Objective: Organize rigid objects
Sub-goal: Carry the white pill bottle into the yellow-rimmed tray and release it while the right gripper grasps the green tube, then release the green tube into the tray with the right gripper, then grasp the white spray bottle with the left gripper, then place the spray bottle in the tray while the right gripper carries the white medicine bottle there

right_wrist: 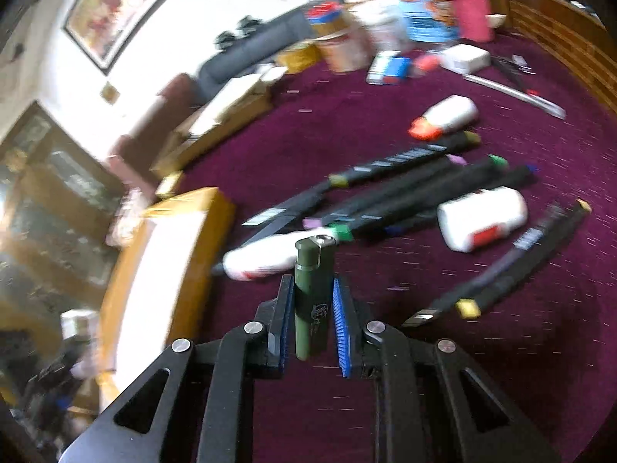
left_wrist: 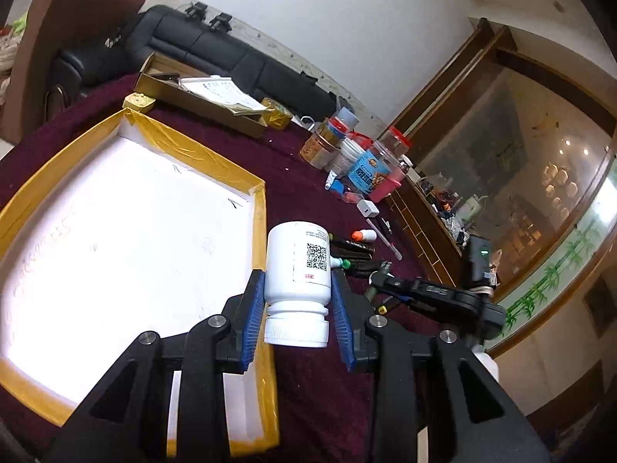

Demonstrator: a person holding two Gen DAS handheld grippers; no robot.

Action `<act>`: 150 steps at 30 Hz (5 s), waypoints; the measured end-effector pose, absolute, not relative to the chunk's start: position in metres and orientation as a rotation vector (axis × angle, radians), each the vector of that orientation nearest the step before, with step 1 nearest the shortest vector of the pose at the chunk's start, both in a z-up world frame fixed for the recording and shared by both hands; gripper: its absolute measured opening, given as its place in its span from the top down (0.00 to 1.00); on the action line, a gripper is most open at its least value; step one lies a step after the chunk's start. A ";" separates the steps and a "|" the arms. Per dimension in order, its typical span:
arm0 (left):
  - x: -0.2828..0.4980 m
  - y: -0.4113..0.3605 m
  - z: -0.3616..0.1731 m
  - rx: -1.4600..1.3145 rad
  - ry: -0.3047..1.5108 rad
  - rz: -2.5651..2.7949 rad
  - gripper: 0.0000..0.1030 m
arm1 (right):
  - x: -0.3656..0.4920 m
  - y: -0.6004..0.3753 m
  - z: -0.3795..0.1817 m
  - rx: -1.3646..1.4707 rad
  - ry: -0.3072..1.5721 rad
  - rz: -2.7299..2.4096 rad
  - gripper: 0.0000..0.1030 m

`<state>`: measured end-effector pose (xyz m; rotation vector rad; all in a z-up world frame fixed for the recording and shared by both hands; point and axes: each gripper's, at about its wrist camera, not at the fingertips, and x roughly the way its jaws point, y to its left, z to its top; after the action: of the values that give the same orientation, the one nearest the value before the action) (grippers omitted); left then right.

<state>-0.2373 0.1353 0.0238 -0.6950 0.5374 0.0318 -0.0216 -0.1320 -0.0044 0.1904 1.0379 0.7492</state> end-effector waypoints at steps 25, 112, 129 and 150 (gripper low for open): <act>-0.126 0.233 -0.066 -0.999 0.705 0.159 0.58 | -0.001 0.095 -0.005 -0.052 1.148 0.883 0.71; -0.182 0.048 0.007 -0.593 0.652 -0.063 0.74 | 0.047 -0.171 -0.029 -0.168 0.849 0.504 0.34; -0.193 0.159 0.015 -0.652 0.697 0.122 0.74 | -0.013 -0.125 0.021 -0.110 0.817 0.792 0.51; -0.121 0.283 -0.048 -0.892 0.768 0.286 0.74 | -0.106 0.135 -0.012 -0.717 0.696 1.068 0.50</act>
<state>-0.1206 0.2828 -0.0477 -0.8917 0.7676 0.2863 -0.1060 0.1352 -0.0122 -0.7167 0.6965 1.0676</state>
